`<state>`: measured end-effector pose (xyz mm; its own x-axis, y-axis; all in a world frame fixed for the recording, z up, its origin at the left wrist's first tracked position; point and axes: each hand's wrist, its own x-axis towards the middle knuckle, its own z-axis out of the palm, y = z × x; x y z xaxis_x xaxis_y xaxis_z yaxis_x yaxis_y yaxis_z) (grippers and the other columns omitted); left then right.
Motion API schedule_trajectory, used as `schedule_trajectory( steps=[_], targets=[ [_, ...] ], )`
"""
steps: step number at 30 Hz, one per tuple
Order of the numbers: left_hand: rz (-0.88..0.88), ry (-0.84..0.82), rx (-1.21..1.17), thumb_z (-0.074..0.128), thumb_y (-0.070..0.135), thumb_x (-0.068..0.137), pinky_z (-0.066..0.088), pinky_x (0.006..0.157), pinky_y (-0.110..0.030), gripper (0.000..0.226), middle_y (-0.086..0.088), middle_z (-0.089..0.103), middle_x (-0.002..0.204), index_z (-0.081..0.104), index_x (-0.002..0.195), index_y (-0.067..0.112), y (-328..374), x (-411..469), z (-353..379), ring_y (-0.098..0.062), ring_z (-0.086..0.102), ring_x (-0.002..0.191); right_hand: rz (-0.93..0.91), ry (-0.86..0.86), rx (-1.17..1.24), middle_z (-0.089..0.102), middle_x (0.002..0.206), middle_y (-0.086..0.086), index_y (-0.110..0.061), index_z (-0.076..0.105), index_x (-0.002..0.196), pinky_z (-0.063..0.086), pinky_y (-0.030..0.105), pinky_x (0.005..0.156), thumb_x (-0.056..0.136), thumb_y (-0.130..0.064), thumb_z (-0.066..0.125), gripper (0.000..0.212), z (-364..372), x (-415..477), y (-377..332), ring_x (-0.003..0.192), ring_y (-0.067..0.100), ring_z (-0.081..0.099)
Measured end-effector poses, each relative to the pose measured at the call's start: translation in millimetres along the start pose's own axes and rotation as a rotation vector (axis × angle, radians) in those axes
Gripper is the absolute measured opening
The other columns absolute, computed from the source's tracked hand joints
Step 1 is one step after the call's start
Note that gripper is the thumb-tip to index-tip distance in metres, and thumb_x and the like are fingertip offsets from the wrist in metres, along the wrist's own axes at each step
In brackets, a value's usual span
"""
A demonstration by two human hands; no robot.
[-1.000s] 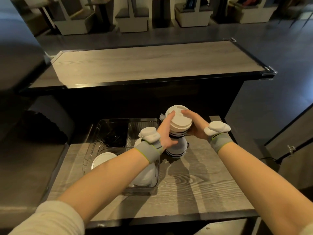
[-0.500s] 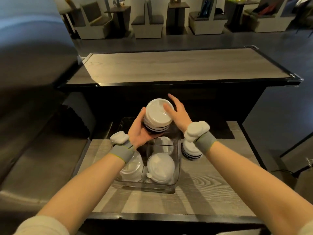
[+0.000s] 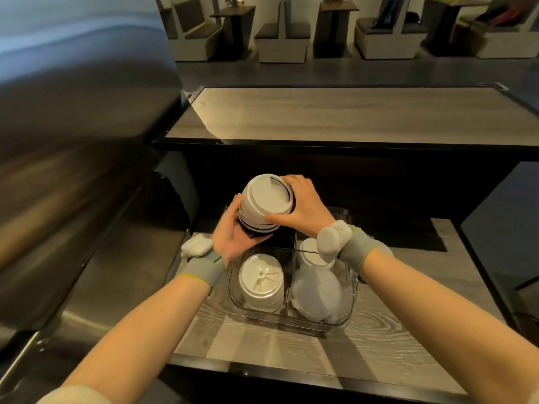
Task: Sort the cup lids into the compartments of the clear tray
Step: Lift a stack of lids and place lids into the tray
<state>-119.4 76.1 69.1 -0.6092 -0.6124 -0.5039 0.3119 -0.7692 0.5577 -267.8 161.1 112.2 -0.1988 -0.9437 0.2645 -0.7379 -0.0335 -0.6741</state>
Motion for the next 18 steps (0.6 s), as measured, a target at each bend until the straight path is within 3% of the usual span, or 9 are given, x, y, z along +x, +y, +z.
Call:
schedule_trajectory(
  steps=[4, 8, 10, 15, 18],
  targets=[
    [0.035, 0.003, 0.018, 0.056, 0.046, 0.086, 0.054, 0.069, -0.049, 0.044, -0.017, 0.058, 0.119, 0.053, 0.118, 0.015, 7.9, 4.9, -11.1, -0.036, 0.057, 0.108, 0.064, -0.032, 0.196, 0.041, 0.128, 0.003, -0.02, 0.04, 0.131, 0.034, 0.036, 0.104, 0.072, -0.038, 0.076, 0.072, -3.1, -1.4, 3.2, 0.12, 0.018, 0.037],
    [0.093, 0.052, -0.002, 0.057, 0.047, 0.086, 0.054, 0.066, -0.047, 0.04, -0.011, 0.069, 0.101, 0.059, 0.108, 0.014, 27.5, 10.6, -21.9, -0.03, 0.062, 0.096, -0.095, -0.193, -0.041, 0.043, 0.115, 0.002, -0.02, 0.044, 0.131, 0.038, 0.037, 0.097, 0.065, -0.046, 0.078, 0.079, -3.4, -15.7, 7.8, 0.105, 0.016, 0.04],
    [0.103, 0.068, 0.014, 0.054, 0.048, 0.088, 0.05, 0.071, -0.05, 0.041, -0.011, 0.065, 0.104, 0.057, 0.109, 0.013, 41.1, 12.7, -27.9, -0.031, 0.06, 0.095, -0.191, -0.327, -0.176, 0.045, 0.114, 0.004, -0.018, 0.045, 0.131, 0.037, 0.034, 0.093, 0.064, -0.053, 0.076, 0.082, 9.4, -25.9, 9.6, 0.103, 0.018, 0.042],
    [0.111, 0.063, 0.061, 0.051, 0.049, 0.089, 0.049, 0.075, -0.051, 0.039, -0.011, 0.059, 0.112, 0.054, 0.112, 0.017, 55.0, 11.3, -32.2, -0.033, 0.057, 0.101, -0.249, -0.593, -0.491, 0.042, 0.125, 0.006, -0.013, 0.033, 0.14, 0.03, 0.033, 0.093, 0.067, -0.06, 0.07, 0.094, 44.3, -44.2, 19.5, 0.11, 0.023, 0.04],
    [0.095, 0.052, 0.061, 0.05, 0.048, 0.09, 0.048, 0.077, -0.051, 0.042, -0.011, 0.057, 0.115, 0.049, 0.119, 0.017, 50.1, 9.4, -30.7, -0.033, 0.055, 0.105, -0.238, -0.619, -0.557, 0.037, 0.133, 0.006, -0.013, 0.022, 0.145, 0.028, 0.032, 0.099, 0.071, -0.056, 0.068, 0.097, 54.1, -46.3, 23.9, 0.116, 0.024, 0.037]
  ],
)
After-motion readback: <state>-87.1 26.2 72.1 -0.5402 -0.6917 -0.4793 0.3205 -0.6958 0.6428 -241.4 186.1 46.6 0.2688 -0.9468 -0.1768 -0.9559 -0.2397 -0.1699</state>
